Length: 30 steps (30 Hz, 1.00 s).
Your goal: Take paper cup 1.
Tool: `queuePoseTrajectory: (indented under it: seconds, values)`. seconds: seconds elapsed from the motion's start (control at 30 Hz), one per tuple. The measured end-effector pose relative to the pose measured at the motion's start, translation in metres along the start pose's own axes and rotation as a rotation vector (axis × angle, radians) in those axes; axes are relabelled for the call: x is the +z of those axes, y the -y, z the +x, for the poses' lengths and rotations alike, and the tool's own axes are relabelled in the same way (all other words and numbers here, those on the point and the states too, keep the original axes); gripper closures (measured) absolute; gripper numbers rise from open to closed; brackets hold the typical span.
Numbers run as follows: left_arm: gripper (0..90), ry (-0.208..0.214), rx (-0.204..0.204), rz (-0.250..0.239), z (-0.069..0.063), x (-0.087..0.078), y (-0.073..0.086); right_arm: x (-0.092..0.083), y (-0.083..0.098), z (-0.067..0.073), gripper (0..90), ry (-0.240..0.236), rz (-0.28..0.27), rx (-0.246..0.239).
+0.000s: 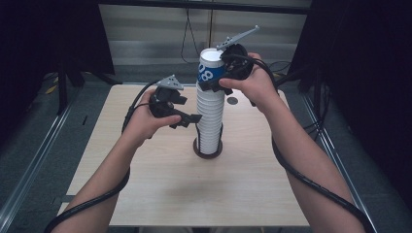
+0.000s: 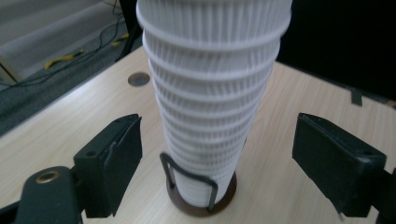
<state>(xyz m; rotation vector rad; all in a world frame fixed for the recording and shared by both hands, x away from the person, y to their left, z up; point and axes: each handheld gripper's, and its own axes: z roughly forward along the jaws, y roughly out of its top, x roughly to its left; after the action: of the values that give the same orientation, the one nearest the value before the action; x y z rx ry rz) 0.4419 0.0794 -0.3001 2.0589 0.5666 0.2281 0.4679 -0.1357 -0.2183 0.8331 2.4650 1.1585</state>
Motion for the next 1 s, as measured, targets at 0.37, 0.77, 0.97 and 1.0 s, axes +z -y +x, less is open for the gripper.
queuePoseTrajectory:
  seconds: [0.37, 0.77, 0.97, 1.0]
  values:
    - [16.1, 0.0, -0.011, -0.058, -0.001, 0.013, -0.026, -0.001, 0.002, 0.0, 17.7, 0.0, -0.007, 0.007]
    - [19.2, -0.022, 0.011, -0.036, -0.001, 0.02, -0.029, -0.004, 0.003, -0.002, 19.1, -0.004, -0.038, 0.019]
    - [21.9, -0.014, 0.011, -0.042, -0.001, 0.02, -0.029, -0.011, -0.001, -0.003, 19.2, -0.012, -0.049, 0.028]
    - [21.9, -0.017, 0.013, -0.038, -0.001, 0.02, -0.029, -0.012, -0.002, -0.003, 19.2, -0.016, -0.059, 0.038]
